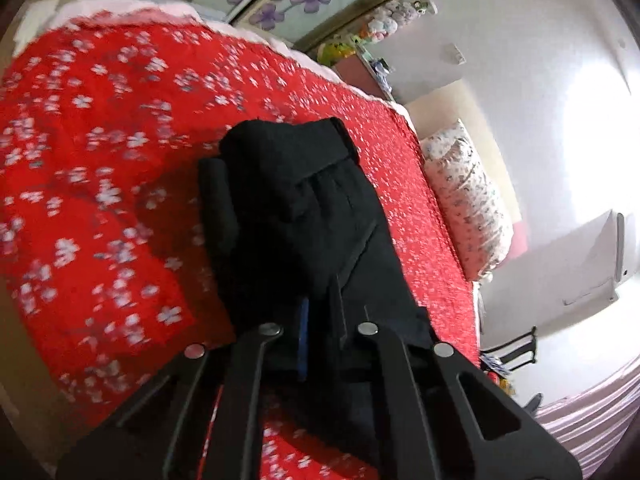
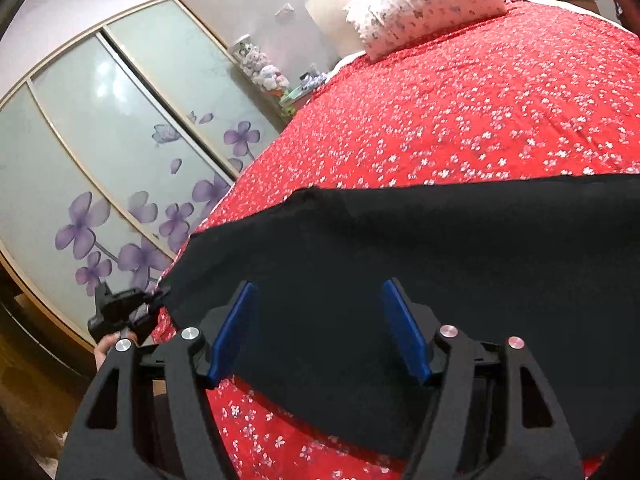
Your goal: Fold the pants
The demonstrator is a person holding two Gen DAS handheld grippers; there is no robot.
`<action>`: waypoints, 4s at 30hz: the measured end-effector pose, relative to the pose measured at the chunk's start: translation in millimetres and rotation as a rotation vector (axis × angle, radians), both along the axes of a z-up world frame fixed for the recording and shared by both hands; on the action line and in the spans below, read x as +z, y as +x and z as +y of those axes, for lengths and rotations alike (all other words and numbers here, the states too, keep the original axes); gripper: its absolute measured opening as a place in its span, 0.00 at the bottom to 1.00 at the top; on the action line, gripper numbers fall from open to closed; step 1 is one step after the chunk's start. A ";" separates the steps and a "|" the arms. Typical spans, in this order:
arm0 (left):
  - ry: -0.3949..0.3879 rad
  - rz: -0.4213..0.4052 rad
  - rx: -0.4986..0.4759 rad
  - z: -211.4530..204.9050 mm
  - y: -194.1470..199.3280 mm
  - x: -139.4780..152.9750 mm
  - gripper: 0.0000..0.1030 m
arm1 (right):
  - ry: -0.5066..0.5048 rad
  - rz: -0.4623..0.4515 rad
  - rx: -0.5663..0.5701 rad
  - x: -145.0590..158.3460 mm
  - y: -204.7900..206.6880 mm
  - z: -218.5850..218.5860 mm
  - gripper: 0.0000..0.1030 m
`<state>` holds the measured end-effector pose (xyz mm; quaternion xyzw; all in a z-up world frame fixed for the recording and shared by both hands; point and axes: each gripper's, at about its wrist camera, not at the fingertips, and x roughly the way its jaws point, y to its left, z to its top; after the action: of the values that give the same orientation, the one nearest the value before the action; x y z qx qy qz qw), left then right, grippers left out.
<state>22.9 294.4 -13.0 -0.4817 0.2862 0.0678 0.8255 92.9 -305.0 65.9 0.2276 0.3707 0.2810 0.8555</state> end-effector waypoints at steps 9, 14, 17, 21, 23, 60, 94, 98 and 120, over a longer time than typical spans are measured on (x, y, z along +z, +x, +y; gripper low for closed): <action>0.174 0.043 -0.006 -6.3 -6.3 8.9 0.43 | 0.055 -0.036 -0.288 21.3 -13.4 -75.8 0.66; 0.348 -0.079 0.036 -46.1 -39.4 54.9 0.71 | 0.076 -0.047 -0.680 32.8 -46.9 -177.4 0.67; 0.385 -0.150 -0.076 -89.3 -38.8 69.8 0.85 | 0.096 0.008 -0.952 25.2 -82.7 -245.4 0.67; 0.414 -0.184 -0.274 -155.4 -11.3 62.2 0.86 | 0.179 0.099 -1.192 4.2 -132.7 -313.0 0.67; 0.411 -0.160 -0.346 -174.6 3.6 48.6 0.86 | 0.191 0.146 -1.228 -4.4 -144.8 -330.5 0.67; 0.517 -0.079 -0.394 -195.1 12.9 19.9 0.96 | 0.283 0.190 -1.163 -47.8 -124.2 -364.0 0.29; 0.466 -0.101 -0.395 -188.0 21.1 19.0 0.98 | 0.066 0.027 -0.321 41.1 21.9 -34.6 0.13; 0.439 -0.110 -0.399 -183.0 21.6 18.2 0.98 | 0.062 0.088 -0.269 28.4 30.2 0.5 0.13; 0.356 -0.140 -0.408 -172.4 21.1 18.6 0.98 | -0.358 0.029 0.072 0.2 -0.2 146.4 0.32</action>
<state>44.0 122.0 5.6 -0.2648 0.3033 -0.0842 0.9115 92.7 -158.7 66.1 0.0624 0.4348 0.2378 0.8663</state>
